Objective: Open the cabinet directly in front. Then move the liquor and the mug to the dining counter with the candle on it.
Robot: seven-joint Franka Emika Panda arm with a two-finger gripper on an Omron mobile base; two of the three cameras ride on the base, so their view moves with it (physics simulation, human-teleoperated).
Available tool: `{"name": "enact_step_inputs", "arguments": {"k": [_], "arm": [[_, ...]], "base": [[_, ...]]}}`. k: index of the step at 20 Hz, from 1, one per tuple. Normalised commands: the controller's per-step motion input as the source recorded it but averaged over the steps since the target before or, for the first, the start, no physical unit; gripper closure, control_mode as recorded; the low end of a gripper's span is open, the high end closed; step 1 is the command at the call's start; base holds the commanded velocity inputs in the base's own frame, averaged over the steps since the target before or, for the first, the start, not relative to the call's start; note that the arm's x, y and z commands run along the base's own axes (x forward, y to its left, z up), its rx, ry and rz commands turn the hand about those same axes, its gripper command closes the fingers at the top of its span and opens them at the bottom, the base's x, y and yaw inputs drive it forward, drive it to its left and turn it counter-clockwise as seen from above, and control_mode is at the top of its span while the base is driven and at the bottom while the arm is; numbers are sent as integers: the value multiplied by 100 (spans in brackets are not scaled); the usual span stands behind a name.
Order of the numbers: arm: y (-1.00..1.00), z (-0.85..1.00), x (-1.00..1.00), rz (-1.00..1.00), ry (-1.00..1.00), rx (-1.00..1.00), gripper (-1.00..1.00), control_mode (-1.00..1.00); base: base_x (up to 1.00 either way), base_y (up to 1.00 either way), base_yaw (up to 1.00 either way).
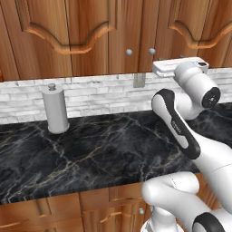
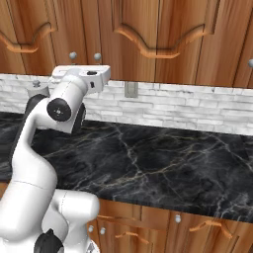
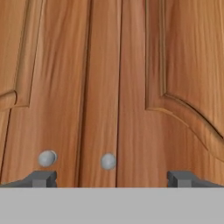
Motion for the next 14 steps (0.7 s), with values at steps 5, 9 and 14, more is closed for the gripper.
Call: {"name": "enact_step_inputs", "arguments": {"k": [5,9,14], "arm": [[0,0,35,0,0,0,-100,-100],[0,-1,46,0,0,0,-100,-100],[0,-3,43,0,0,0,-100,-100]], "base": [[0,0,0],[0,0,0],[0,0,0]]}}
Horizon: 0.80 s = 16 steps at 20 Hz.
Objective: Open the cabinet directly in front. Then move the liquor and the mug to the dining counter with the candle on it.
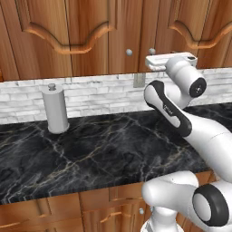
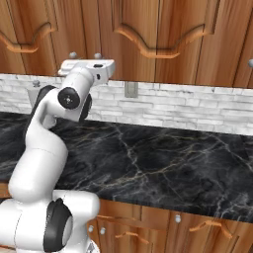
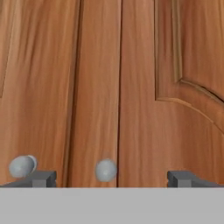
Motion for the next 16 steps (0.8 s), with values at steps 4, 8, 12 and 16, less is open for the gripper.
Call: {"name": "enact_step_inputs", "arguments": {"k": [4,8,12,16], "arm": [[0,-2,36,0,0,0,-100,-100],[0,0,38,0,0,0,-100,-100],[0,-5,36,0,0,0,-100,-100],[0,-12,34,0,0,0,-100,-100]], "base": [[0,0,0],[0,0,0],[0,0,0],[0,0,0]]}}
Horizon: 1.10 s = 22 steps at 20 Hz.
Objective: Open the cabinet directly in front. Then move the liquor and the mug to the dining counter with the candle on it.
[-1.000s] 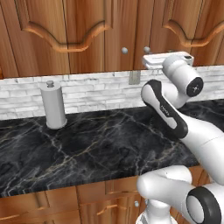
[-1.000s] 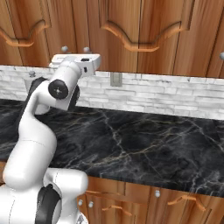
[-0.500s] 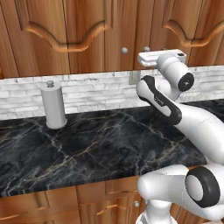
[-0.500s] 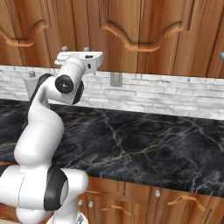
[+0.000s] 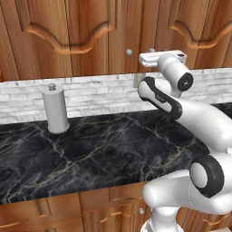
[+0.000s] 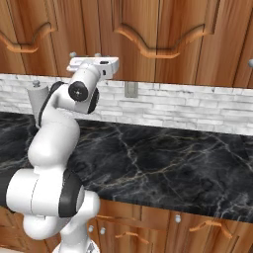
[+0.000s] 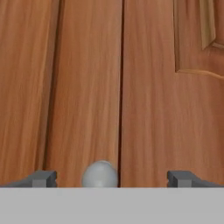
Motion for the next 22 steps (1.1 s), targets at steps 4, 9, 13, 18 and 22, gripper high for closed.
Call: {"name": "enact_step_inputs", "arguments": {"k": [4,9,13,18,22], "arm": [[0,-7,37,0,0,0,-100,-100],[0,-5,38,0,0,0,-100,-100],[0,-7,37,0,0,0,100,-100],[0,0,7,0,0,0,100,-100],[6,0,0,0,0,0,100,-100]], "base": [[0,0,0],[0,0,0],[0,0,0],[0,0,0],[0,0,0]]}}
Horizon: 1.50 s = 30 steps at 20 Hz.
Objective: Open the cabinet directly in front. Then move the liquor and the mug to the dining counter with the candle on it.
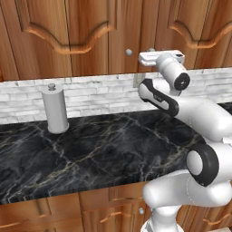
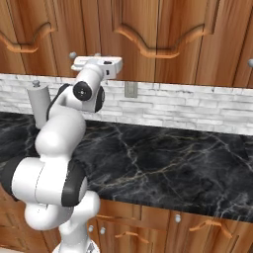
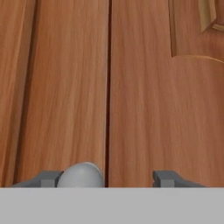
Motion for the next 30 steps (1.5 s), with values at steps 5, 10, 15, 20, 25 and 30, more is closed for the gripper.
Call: {"name": "enact_step_inputs", "arguments": {"k": [5,10,15,20,25,30], "arm": [[68,0,10,0,5,0,100,-100],[47,0,20,3,13,0,100,-100],[43,0,10,1,6,0,100,-100],[37,0,3,0,3,0,100,-100],[2,8,0,7,3,0,100,-100],[-15,29,-35,3,0,0,100,-100]], "base": [[0,0,0],[0,0,0],[0,0,0],[0,0,0],[0,0,0],[0,0,0]]}}
